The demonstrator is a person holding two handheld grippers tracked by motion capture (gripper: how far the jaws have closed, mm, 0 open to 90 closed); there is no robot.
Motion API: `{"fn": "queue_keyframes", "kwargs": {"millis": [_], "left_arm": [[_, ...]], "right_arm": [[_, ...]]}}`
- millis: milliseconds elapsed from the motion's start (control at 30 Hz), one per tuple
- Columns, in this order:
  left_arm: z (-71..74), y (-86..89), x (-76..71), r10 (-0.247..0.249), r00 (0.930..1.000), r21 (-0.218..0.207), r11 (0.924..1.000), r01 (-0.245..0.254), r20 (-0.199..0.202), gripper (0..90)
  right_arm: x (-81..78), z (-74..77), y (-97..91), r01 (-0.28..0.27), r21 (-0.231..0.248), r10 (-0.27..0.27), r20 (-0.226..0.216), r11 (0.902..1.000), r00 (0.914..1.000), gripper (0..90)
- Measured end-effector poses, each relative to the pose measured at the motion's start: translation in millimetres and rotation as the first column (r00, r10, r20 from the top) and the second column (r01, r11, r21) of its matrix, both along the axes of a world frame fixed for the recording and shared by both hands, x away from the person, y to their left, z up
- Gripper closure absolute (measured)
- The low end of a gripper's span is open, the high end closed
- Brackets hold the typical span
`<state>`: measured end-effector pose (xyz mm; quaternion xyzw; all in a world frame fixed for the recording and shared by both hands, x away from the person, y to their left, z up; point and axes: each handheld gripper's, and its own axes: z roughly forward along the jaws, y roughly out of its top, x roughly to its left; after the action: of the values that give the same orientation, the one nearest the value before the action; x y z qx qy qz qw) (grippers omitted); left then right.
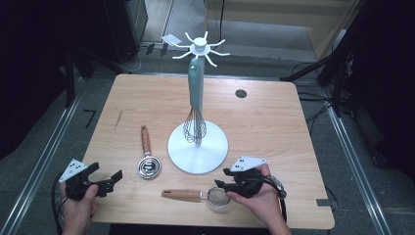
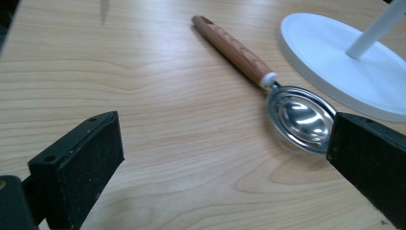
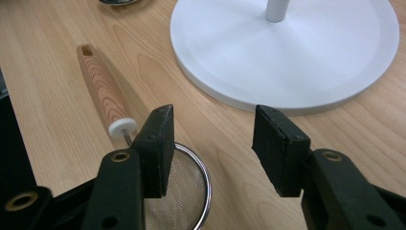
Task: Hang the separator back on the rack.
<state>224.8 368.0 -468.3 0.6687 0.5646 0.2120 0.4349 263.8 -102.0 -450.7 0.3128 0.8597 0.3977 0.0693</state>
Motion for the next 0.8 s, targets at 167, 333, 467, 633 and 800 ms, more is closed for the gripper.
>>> {"fn": "queue_keyframes", "kwargs": {"millis": [167,333,467,633,800], "left_arm": [[-3.4,6.0,0.8,0.025,0.9997,0.014,0.9996,-0.025,0.002,0.0],[-10.0,3.0,3.5,0.039,0.999,0.044,0.9983,-0.038,-0.022,0.0],[-11.6,0.6,4.1,0.038,0.9991,0.06,0.9975,-0.037,-0.019,0.0],[-13.0,-2.4,4.5,0.035,0.9992,0.075,0.9966,-0.034,-0.017,0.0],[-13.5,-2.7,4.6,0.027,0.9995,0.079,0.9966,-0.026,-0.016,0.0]], "right_arm": [[8.2,7.6,6.9,-0.051,-0.043,0.05,-0.022,0.9978,0.9985,50.5],[14.5,12.8,17.3,-0.111,-0.101,0.106,-0.051,0.9887,0.9931,50.3],[20.6,16.3,26.3,-0.172,-0.128,0.161,-0.093,0.9766,0.9825,50.3],[24.6,20.5,40.5,-0.266,-0.18,0.245,-0.132,0.9469,0.9606,50.4],[25.4,23.1,54.4,-0.322,-0.187,0.295,-0.159,0.9281,0.9423,51.6]]}}
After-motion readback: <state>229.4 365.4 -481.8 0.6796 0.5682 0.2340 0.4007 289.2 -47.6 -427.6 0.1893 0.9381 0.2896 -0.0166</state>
